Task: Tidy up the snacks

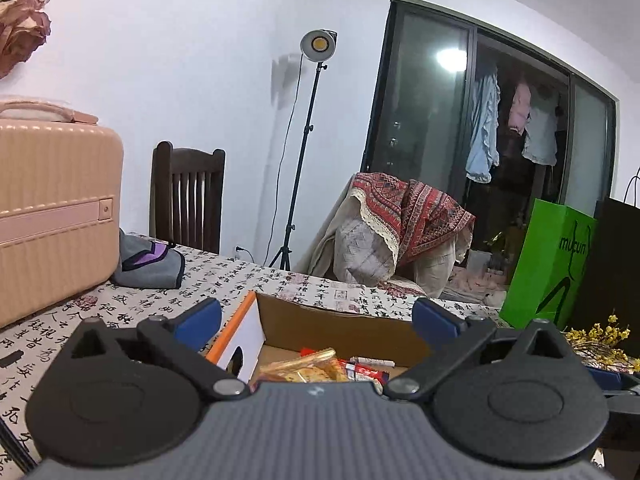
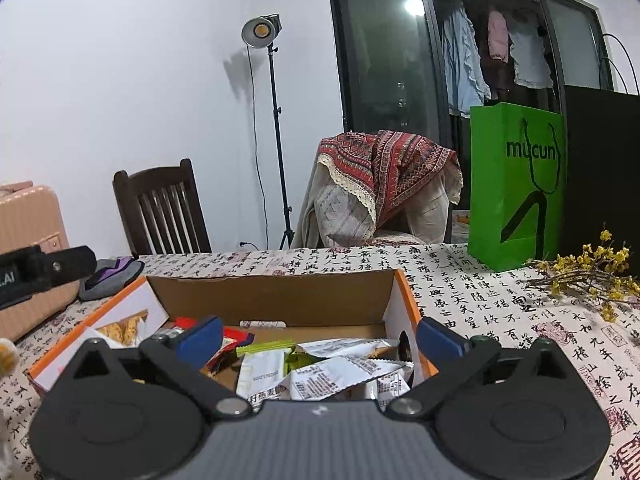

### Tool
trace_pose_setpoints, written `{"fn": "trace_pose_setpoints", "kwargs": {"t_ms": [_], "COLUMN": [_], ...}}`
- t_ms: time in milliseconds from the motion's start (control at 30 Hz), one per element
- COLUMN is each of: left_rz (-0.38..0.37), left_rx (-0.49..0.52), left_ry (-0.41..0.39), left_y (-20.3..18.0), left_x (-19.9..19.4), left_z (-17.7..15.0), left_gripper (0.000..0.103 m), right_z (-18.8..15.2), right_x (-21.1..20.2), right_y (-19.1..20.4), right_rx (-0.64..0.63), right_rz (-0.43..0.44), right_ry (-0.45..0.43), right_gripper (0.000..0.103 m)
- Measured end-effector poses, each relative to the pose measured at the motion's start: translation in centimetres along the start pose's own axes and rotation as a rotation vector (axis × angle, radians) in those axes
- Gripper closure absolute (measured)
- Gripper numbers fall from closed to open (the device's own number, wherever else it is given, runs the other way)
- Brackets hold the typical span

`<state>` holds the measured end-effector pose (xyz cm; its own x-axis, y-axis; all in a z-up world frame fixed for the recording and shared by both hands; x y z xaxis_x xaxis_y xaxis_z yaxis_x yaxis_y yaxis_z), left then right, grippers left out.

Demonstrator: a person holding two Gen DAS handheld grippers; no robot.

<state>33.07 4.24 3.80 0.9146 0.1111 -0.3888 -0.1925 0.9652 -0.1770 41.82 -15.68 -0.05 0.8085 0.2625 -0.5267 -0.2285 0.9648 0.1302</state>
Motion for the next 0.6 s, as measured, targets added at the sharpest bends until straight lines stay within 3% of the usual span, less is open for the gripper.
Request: {"fn": "trace_pose_setpoints", "kwargs": {"t_ms": [333, 600], "left_rz": [-0.086, -0.154], "left_rx": [-0.037, 0.032], "left_ry": [-0.014, 0.001], "left_y": [-0.3, -0.3], "left_x": [-6.1, -11.7], "left_z": [1.9, -0.8], "left_gripper": [0.000, 0.000], "right_z": [0.4, -3.2], "right_x": [-5.5, -11.5], "right_y": [0.2, 0.6], "right_rx": [-0.029, -0.080], "right_rz": [-0.024, -0.011], "right_ry": [-0.012, 0.000], "right_gripper": [0.000, 0.000]}}
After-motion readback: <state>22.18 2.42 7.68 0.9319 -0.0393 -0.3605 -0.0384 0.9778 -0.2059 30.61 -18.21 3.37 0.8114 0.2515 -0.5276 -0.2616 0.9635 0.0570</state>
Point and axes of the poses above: each gripper's, at about its wrist camera, not at the fingertips, and x roughly the way its jaws point, y to its left, z to its top, the point moved 9 cm from there along x, roughly the way its jaws point, and after that the axes turned 10 degrees about y, right-handed, at the moved point
